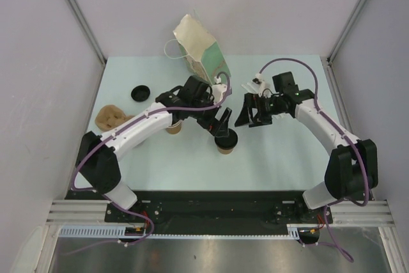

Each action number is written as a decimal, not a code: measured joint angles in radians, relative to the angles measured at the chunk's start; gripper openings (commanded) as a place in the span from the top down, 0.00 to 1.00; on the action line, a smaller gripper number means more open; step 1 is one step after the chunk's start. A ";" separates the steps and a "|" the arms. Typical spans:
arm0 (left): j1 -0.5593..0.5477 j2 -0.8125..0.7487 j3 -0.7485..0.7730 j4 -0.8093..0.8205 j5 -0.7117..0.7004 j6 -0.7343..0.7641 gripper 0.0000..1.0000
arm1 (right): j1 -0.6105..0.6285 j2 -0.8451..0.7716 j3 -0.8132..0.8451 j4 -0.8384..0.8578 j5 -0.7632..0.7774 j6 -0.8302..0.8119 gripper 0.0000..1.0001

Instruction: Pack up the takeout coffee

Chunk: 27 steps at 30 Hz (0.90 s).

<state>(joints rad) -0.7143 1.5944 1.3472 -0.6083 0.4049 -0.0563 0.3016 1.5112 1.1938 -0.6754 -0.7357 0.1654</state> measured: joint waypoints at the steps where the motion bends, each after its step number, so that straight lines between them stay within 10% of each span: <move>1: -0.004 0.003 0.020 -0.002 -0.011 0.011 0.01 | -0.015 -0.013 0.001 -0.001 -0.001 0.000 0.00; 12: -0.114 0.172 0.173 -0.074 -0.124 0.111 0.00 | -0.247 -0.106 0.005 -0.001 0.005 -0.001 0.00; 27: -0.119 0.228 0.180 -0.113 -0.167 0.203 0.00 | -0.246 -0.122 0.005 -0.001 -0.007 0.000 0.00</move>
<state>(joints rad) -0.8337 1.8221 1.5269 -0.7216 0.2382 0.1463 0.0551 1.3895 1.1988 -0.6765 -0.7425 0.1650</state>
